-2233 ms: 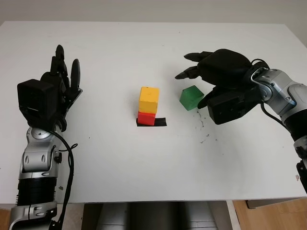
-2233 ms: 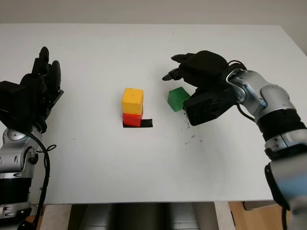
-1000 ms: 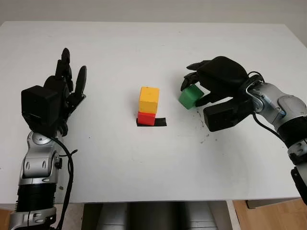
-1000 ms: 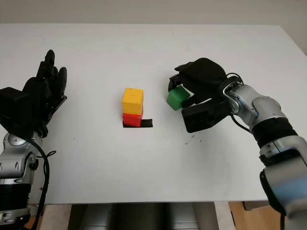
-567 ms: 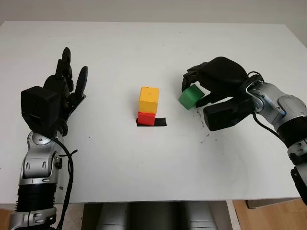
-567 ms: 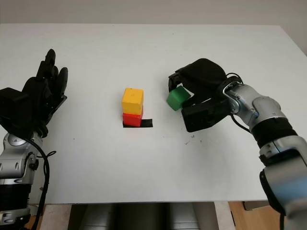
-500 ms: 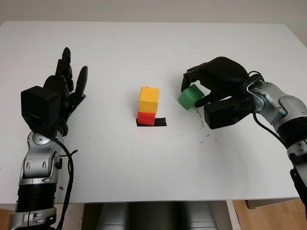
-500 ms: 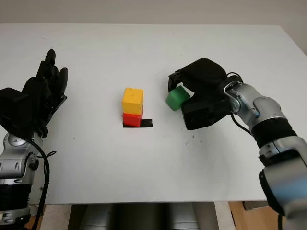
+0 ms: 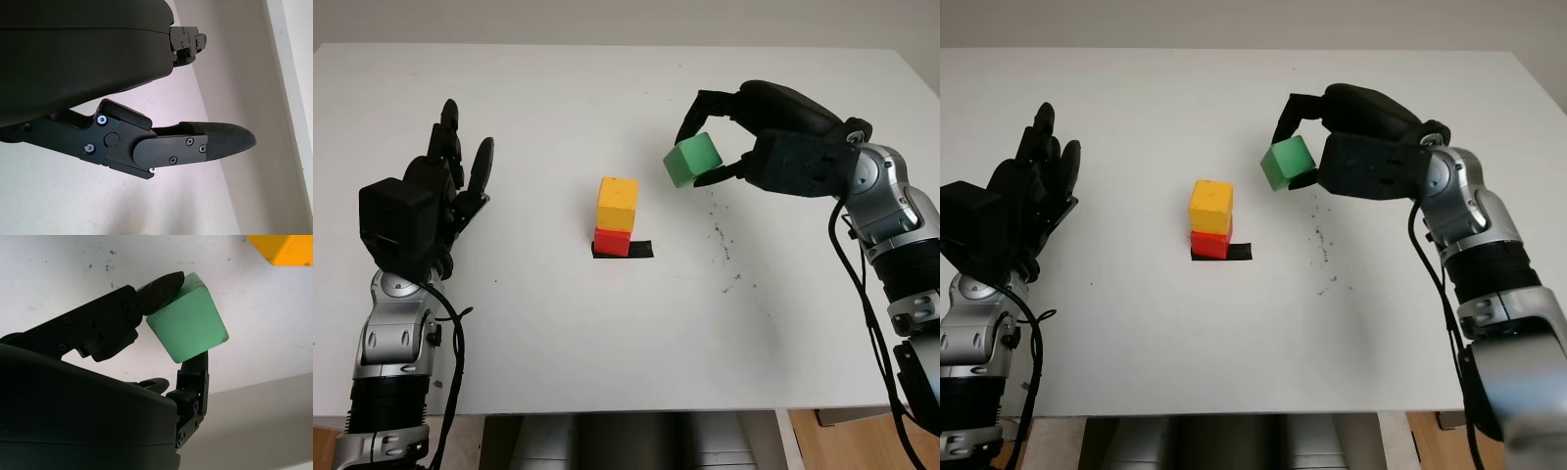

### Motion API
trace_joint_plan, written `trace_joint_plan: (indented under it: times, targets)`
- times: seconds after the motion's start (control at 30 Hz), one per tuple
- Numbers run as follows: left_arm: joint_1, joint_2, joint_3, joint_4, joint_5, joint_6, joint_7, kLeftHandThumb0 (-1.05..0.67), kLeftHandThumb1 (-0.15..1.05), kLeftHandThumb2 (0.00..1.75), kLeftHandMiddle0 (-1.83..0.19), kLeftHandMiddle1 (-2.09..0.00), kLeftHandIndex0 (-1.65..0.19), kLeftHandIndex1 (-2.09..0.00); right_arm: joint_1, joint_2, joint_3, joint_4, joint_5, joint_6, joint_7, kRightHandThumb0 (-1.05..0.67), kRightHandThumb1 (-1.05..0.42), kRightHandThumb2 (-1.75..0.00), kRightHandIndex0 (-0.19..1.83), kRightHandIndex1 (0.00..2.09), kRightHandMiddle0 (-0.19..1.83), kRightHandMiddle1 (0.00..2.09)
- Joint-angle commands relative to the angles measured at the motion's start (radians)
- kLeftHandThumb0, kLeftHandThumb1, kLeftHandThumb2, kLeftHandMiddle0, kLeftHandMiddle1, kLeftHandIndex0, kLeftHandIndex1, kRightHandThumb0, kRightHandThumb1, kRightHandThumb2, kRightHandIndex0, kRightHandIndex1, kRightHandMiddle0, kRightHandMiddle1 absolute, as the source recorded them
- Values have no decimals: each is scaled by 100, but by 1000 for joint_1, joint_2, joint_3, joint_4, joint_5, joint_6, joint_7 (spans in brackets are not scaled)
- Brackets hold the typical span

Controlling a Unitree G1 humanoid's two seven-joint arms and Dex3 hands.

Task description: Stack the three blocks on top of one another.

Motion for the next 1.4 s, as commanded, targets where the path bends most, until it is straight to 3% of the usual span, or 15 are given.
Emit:
trace_joint_plan:
  times: [0.0, 0.77, 1.03, 1.37]
  targets:
    - [12, -3, -4, 3, 5, -16, 1, -78, 105, 50, 16, -5, 11, -5, -18, 13, -39, -50, 44, 42, 30, -38, -92, -5, 40, 5, 39, 140]
    - [5, -23, -4, 13, 0, -12, 20, -78, 105, 50, 16, -5, 11, -5, -50, 122, -133, -296, 333, 531, 251, -44, -97, -6, 36, 3, 25, 168]
    - [10, -31, -6, 0, 3, -3, 35, -77, 105, 50, 15, -6, 11, -5, -33, 159, -128, -396, 373, 724, 249, -40, -103, -6, 35, 3, 16, 173]
    - [13, -35, -9, -9, 4, 1, 42, -78, 105, 50, 16, -5, 11, -6, -22, 201, -82, -497, 340, 878, 168, -40, -105, -6, 30, 0, 12, 179]
